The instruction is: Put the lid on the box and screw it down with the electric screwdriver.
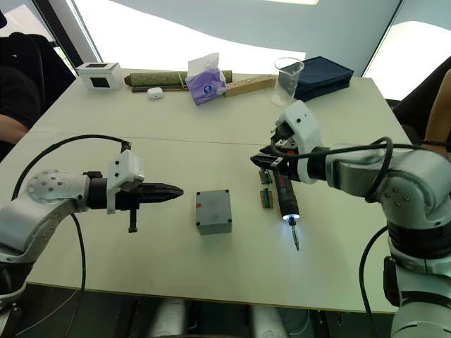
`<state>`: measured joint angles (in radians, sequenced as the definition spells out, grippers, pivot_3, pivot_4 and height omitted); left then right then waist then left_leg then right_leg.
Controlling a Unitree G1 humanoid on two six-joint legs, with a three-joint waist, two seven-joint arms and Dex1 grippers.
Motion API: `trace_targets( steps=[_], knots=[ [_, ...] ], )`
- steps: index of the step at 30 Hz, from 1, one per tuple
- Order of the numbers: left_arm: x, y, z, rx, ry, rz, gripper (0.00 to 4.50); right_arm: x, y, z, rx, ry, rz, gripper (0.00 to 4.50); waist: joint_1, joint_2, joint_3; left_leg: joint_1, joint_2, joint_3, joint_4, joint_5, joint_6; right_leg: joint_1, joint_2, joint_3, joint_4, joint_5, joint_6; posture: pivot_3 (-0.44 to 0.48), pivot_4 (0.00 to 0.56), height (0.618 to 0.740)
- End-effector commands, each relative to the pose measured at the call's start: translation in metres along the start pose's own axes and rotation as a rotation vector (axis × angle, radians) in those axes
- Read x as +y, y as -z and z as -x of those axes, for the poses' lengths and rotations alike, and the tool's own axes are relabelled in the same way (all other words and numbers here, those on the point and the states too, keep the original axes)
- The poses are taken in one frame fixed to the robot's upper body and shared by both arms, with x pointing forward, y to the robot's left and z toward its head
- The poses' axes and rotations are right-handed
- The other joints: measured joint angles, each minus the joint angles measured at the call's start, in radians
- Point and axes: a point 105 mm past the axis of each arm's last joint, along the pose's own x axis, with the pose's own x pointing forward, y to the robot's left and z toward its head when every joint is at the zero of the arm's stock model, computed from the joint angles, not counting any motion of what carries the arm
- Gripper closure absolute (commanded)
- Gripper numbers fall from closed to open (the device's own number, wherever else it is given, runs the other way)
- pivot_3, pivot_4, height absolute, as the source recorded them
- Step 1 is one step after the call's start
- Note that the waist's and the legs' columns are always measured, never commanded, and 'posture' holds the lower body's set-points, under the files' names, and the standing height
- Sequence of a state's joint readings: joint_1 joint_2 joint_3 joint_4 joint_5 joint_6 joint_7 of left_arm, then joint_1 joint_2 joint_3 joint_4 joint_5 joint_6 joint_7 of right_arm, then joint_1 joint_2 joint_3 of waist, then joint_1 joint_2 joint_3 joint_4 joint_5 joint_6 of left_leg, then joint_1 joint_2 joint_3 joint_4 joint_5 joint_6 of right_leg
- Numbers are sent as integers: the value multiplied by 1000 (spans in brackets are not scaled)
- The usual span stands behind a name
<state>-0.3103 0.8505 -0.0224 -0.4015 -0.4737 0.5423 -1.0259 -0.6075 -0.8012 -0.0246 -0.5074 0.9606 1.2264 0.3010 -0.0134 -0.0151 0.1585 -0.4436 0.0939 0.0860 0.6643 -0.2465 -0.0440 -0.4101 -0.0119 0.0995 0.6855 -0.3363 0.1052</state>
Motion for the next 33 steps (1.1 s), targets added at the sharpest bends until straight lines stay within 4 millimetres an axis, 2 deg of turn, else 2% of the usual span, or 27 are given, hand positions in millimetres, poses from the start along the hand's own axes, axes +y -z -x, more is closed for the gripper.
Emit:
trace_targets(
  steps=[1, 4, 8, 14, 18, 25, 33],
  knots=[
    [-2, 7, -1, 2, -27, -14, 4500, 13, 1, -4, -67, -17, 105, 4463, -1, 0, 0, 0, 0, 0, 0, 0, 0, 0, 0, 0, 0, 0, 0, 0, 150, 721],
    [-8, 18, -6, 25, -35, -5, 4500, 23, 20, -10, -61, -62, 115, 4463, -3, 0, 0, 1, 0, -1, -1, 0, 0, 0, 1, 0, 0, 0, 0, 0, 150, 721],
    [-9, 22, -9, 19, -53, 12, 4500, 27, 38, -18, -27, -74, 162, 4463, -4, 0, 0, 1, 0, -1, 0, 0, 0, 0, 1, 0, 1, 0, 0, 0, 150, 721],
    [-14, 30, -13, 30, -40, 10, 4500, 34, 50, -26, -12, -113, 165, 4463, -2, 0, 0, 1, 0, -1, 0, 0, 0, 0, 1, 0, 1, 0, 0, 0, 150, 721],
    [-13, 37, -31, 23, -50, 5, 4500, 43, 67, -41, 39, -149, 176, 4463, -1, 0, 0, 2, 0, -1, 0, 0, 0, 1, 1, 0, 1, 0, 0, 0, 150, 721],
    [-1, 38, -54, -5, -84, -13, 4500, 54, 73, -50, 62, -223, 155, 4463, 1, 0, 0, 1, 0, -1, 1, 0, 0, 1, 1, 0, 2, 0, 0, 0, 150, 721],
    [13, 29, -77, -51, -96, -23, 4500, 69, 69, -44, 58, -310, 124, 4463, 2, 0, 0, 2, 0, -1, 1, 0, 0, 1, 1, -1, 3, 0, 0, 0, 150, 721]
  ],
)
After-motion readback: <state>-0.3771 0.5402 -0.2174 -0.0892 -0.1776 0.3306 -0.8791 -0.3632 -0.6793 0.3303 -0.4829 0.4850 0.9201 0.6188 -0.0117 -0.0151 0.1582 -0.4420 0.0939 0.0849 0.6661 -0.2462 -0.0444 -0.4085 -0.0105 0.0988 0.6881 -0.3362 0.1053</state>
